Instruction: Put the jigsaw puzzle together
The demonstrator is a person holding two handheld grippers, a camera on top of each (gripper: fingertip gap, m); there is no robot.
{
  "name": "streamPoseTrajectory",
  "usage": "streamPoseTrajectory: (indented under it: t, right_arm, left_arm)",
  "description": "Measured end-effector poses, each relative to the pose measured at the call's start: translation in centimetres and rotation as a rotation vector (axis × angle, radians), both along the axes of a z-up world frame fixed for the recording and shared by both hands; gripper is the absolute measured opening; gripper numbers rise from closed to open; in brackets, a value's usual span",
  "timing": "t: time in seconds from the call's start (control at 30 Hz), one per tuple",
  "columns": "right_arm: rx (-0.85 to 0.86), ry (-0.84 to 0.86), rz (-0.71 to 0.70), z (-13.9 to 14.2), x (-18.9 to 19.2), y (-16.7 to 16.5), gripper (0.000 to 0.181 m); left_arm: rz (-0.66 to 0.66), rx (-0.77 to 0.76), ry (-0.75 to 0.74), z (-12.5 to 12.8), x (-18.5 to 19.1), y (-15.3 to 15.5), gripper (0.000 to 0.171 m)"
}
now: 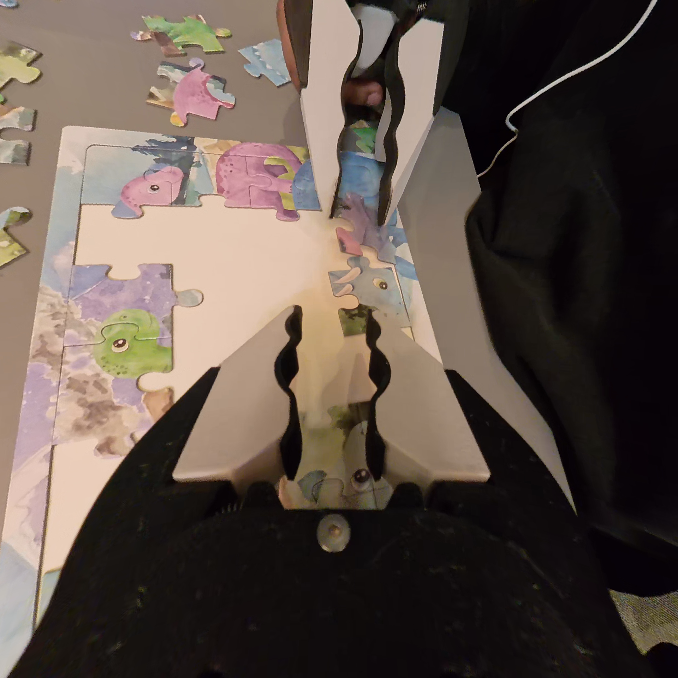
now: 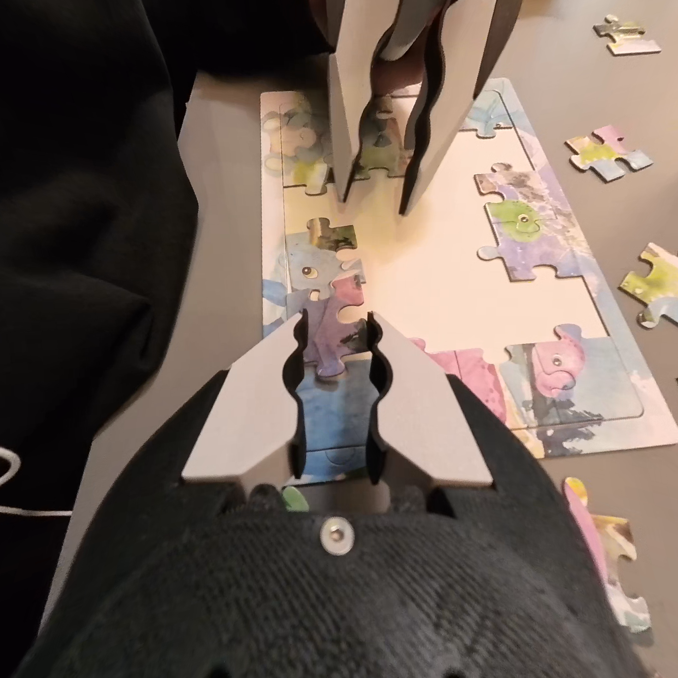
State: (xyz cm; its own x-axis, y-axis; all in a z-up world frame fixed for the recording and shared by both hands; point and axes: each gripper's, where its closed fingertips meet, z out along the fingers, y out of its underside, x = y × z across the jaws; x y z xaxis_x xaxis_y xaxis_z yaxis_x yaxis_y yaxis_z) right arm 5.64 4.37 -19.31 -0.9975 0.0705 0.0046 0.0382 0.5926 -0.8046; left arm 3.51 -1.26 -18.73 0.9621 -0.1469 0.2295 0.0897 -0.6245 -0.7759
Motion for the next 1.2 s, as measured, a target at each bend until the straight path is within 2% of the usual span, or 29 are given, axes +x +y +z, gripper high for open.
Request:
streamPoseTrajectory:
  t: [0.1, 0.3, 0.47, 0.7, 1.2]
  right_arm:
    - [-0.008, 0.002, 0.004, 0.1, 0.1, -0.1, 0.031]
    - [-0.002, -0.010, 0.005, -0.1, 0.1, 0.0, 0.034]
    - [0.002, -0.012, 0.007, -0.2, 0.2, -0.1, 0.035]
    - [0.001, -0.012, 0.008, -0.2, 0.2, -0.1, 0.036]
    - [0.010, -0.013, 0.007, -0.3, 0.1, 0.0, 0.036]
  left_arm:
    - [-0.010, -0.005, -0.017, -0.1, 0.1, -0.4, 0.031]
    - [-0.061, -0.059, 0.005, -1.1, 1.1, -0.4, 0.040]
    - [-0.086, -0.031, -0.014, -0.6, 1.6, -0.7, 0.043]
    - [-0.091, -0.096, 0.016, -1.7, 1.8, -0.7, 0.042]
    - [-0.102, -0.104, 0.022, -1.8, 2.7, 0.5, 0.037]
